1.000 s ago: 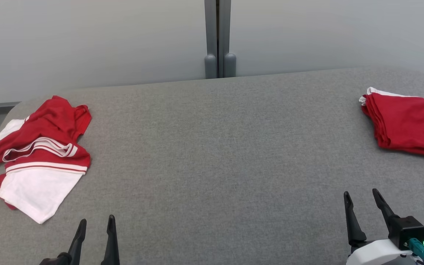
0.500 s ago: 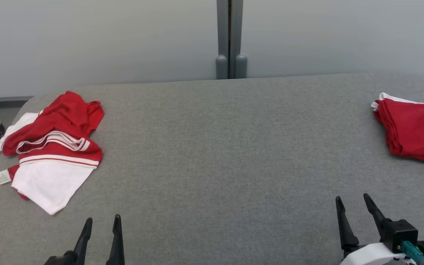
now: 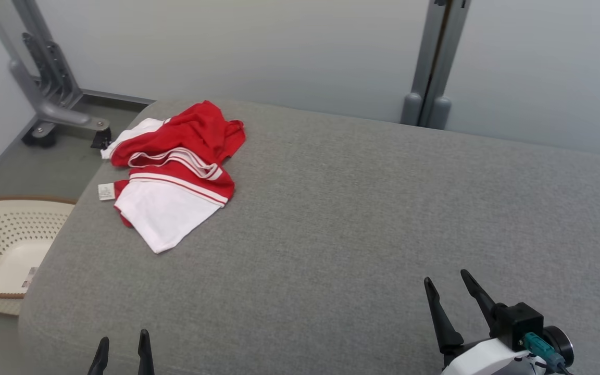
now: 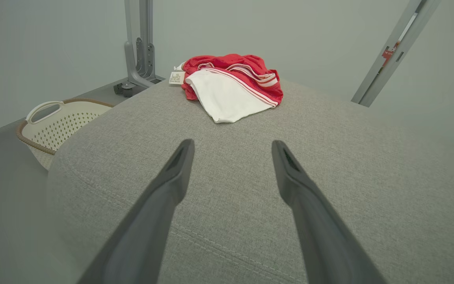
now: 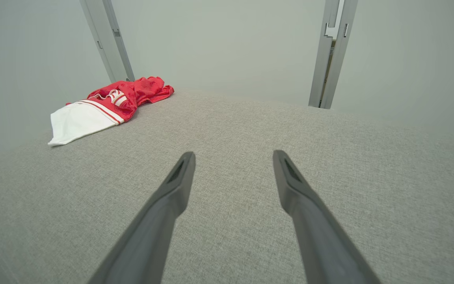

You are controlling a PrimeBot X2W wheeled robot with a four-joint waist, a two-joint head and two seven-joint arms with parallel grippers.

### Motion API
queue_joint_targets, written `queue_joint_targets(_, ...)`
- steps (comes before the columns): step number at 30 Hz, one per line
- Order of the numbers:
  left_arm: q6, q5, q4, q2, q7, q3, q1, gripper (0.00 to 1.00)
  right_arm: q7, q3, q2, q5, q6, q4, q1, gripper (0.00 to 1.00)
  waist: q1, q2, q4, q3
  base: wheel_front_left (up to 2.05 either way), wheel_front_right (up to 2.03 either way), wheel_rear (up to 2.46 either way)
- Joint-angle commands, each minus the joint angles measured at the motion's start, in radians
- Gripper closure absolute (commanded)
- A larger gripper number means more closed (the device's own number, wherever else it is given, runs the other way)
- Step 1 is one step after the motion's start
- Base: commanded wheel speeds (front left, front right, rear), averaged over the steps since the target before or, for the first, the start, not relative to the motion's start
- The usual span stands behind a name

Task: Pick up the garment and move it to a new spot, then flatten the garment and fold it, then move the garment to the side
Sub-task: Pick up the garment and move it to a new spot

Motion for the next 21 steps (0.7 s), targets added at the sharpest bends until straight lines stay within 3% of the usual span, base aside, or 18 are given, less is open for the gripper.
queue_joint_targets(1,0.002,0.002,-0.005,0.002,0.0,0.002,0.009,0.0,-0.003,-0.003,-0.004,-0.003,-0.001,0.006,-0.003,0.0,0.0001,0.0,0.073,-0.018,0.0,0.0,0.0)
queue_joint_targets(7,0.001,-0.004,-0.012,0.002,0.0,-0.011,-0.046,0.0,-0.003,-0.009,-0.004,-0.028,-0.001,0.012,0.01,0.0,0.0001,0.0,0.064,0.011,0.0,0.0,0.0)
queue_joint_targets(11,0.001,-0.009,0.023,0.002,0.0,-0.036,-0.139,0.0,-0.003,-0.007,-0.004,-0.064,-0.001,-0.002,-0.043,0.0,0.0001,0.0,0.025,0.101,0.0,0.0,0.0)
queue_joint_targets(16,0.001,-0.029,0.148,0.001,0.0,-0.128,-0.407,0.0,-0.003,0.004,-0.024,-0.136,-0.001,-0.025,-0.164,0.0,0.0001,0.0,-0.02,0.317,0.0,0.0,0.0)
queue_joint_targets(21,0.001,-0.132,0.316,0.028,0.043,-0.258,-0.742,0.0,-0.003,0.021,-0.061,-0.174,-0.001,-0.06,-0.295,0.0,0.0001,0.0,-0.044,0.546,0.0,0.0,0.0)
